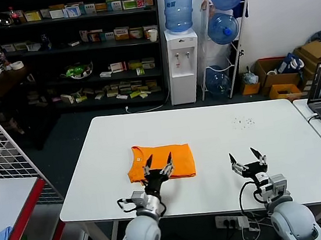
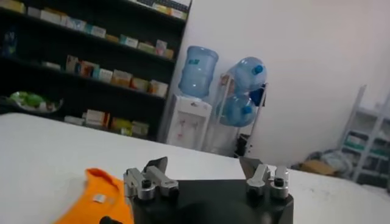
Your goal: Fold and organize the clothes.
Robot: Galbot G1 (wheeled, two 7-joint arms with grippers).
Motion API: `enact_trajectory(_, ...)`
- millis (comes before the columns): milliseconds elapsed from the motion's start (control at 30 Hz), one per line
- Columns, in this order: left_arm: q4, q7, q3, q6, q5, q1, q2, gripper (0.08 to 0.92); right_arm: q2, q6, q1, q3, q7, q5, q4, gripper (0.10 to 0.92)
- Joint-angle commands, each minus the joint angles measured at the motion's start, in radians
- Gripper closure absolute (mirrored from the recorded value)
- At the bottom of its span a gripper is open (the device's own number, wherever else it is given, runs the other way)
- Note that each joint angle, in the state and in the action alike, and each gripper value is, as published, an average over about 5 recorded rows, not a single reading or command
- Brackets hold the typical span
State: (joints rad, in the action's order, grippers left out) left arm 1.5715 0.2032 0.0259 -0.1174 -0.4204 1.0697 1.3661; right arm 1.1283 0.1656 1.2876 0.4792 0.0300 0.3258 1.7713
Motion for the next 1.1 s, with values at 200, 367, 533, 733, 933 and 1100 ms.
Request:
enact_trajectory(200, 0.072, -0.067, 0.201, -0.011, 0.289, 0.159, -0.194, 0.178, 0.179, -0.005, -0.024, 0.181, -0.2, -0.186, -0.042, 0.203)
enact_trajectory(367, 0.057, -0.1, 0.239, -0.018, 0.326, 0.174, -0.206, 0.177, 0.218, 0.013, -0.031, 0.24, -0.238, -0.209, -0.05, 0.203)
enact_trajectory(533, 0.053, -0.13, 0.298, -0.02, 0.335, 0.177, -0.201, 0.177, 0.226, 0.011, -0.021, 0.267, -0.253, -0.234, -0.046, 0.203)
enact_trajectory(733, 0.076, -0.142, 0.342, 0.006, 0.336, 0.187, -0.201, 0.177, 0.226, 0.02, -0.021, 0.292, -0.253, -0.245, -0.031, 0.203)
enact_trajectory(933, 0.082, -0.152, 0.374, 0.016, 0.327, 0.207, -0.22, 0.177, 0.224, 0.022, -0.022, 0.296, -0.253, -0.242, -0.035, 0.203)
enact_trajectory(1100, 0.083, -0.152, 0.391, 0.022, 0.318, 0.208, -0.222, 0.177, 0.225, 0.021, -0.026, 0.296, -0.255, -0.242, -0.042, 0.203)
